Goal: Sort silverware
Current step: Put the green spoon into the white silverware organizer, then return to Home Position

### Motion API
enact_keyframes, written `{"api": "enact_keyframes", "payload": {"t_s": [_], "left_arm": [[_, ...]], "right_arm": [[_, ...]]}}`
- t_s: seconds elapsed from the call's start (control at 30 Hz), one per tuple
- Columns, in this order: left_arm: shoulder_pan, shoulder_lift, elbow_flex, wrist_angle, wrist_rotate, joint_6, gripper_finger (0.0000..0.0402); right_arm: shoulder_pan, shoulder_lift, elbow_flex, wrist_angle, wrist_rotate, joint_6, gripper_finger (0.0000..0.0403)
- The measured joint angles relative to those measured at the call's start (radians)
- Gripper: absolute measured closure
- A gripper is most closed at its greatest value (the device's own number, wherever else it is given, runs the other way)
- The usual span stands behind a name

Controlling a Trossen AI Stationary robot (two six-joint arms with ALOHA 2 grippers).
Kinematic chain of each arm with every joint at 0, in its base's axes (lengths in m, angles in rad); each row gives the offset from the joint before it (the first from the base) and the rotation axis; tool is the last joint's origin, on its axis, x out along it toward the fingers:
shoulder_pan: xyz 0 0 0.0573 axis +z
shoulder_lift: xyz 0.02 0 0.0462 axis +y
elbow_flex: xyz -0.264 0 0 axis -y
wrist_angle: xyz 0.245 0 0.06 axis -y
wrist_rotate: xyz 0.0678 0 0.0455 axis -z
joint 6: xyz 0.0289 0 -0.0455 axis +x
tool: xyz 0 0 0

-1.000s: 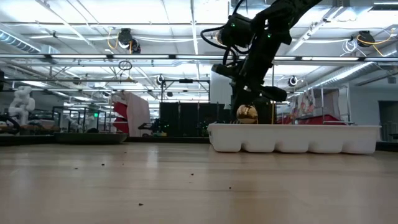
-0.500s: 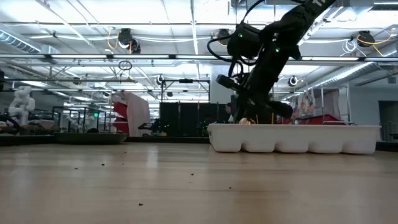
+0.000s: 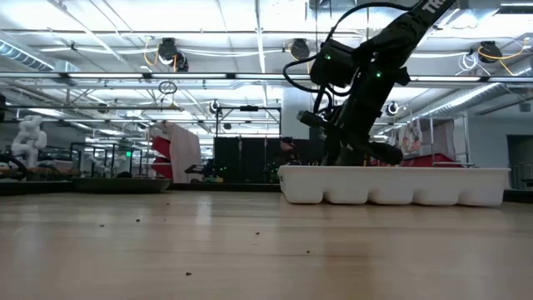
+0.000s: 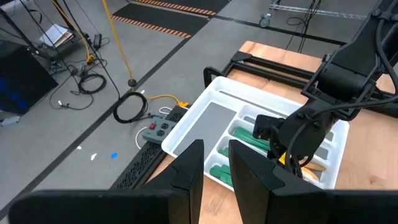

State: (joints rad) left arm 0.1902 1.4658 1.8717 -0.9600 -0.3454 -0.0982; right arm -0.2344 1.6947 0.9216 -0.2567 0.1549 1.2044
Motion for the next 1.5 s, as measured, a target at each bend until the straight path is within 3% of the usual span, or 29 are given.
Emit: {"api": "enact_keyframes", "payload": {"t_s": [0.33, 0.53, 0.7, 0.83, 1.0, 1.2, 1.37, 1.5], "left_arm": [[0.0, 0.0, 0.0, 0.0, 0.0, 0.0, 0.0318], [-0.001, 0.0, 0.0, 0.039, 0.0, -0.015, 0.0318], [-0.026, -0.032, 0.0, 0.196, 0.006, 0.008, 0.0318], [-0.053, -0.102, 0.0, 0.288, 0.063, 0.102, 0.0318], [-0.063, -0.208, -0.011, 0.31, 0.248, 0.166, 0.0318], [-0.062, -0.369, -0.112, 0.322, 0.265, 0.176, 0.0318], [-0.062, -0.529, -0.303, 0.423, 0.299, 0.142, 0.0318], [-0.062, -0.675, -0.542, 0.56, 0.341, 0.066, 0.0318]], "right_arm": [[0.001, -0.022, 0.0, -0.008, -0.027, -0.056, 0.0197], [-0.002, -0.17, 0.0, -0.038, 0.012, -0.132, 0.0176], [0.004, -0.41, -0.001, -0.055, 0.006, -0.414, 0.0183], [0.038, -0.694, 0.0, -0.059, -0.223, -0.707, 0.0185], [0.053, -1.089, 0.0, -0.068, -0.306, -0.732, 0.0186], [0.053, -1.486, 0.003, -0.113, -0.217, -0.706, 0.0186], [0.044, -1.671, 0.002, -0.241, -0.204, -0.76, 0.0186], [0.023, -1.69, -0.035, -0.255, -0.282, -0.843, 0.0186]]}}
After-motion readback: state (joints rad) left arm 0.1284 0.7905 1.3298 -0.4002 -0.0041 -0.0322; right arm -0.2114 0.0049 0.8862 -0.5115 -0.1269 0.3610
